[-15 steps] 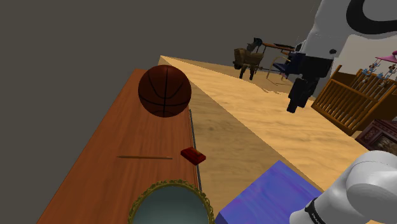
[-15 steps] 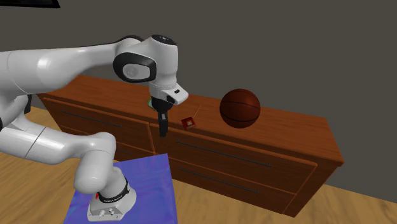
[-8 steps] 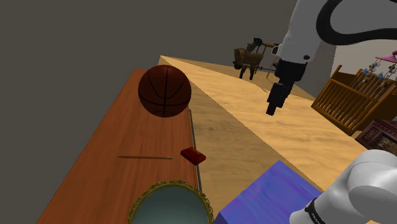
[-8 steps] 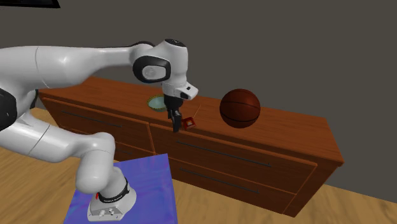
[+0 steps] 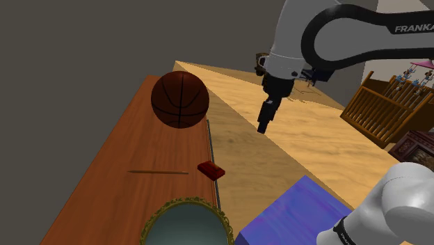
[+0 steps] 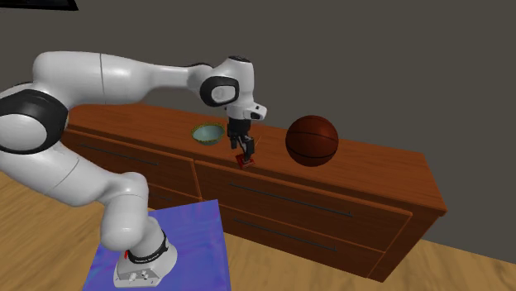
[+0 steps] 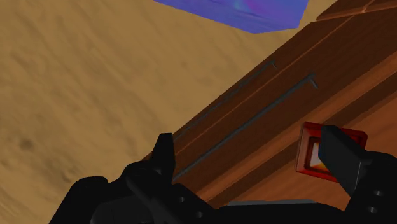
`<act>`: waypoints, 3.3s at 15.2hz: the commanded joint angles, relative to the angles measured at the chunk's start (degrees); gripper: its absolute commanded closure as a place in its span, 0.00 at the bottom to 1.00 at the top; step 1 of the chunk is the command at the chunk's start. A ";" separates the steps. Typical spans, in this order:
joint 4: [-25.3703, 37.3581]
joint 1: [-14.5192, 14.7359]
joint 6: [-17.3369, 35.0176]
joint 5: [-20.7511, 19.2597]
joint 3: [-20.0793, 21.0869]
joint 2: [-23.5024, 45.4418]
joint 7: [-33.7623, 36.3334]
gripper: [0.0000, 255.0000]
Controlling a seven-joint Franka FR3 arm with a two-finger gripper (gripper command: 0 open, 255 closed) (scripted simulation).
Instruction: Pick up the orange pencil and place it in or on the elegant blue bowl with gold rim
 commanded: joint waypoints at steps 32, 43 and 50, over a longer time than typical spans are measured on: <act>25.13 13.64 22.30 -32.32 13.83 47.93 7.57 0.00; 25.14 13.65 22.29 -32.32 13.83 47.93 7.57 1.00; 25.36 13.55 21.76 -31.96 13.99 47.52 7.24 1.00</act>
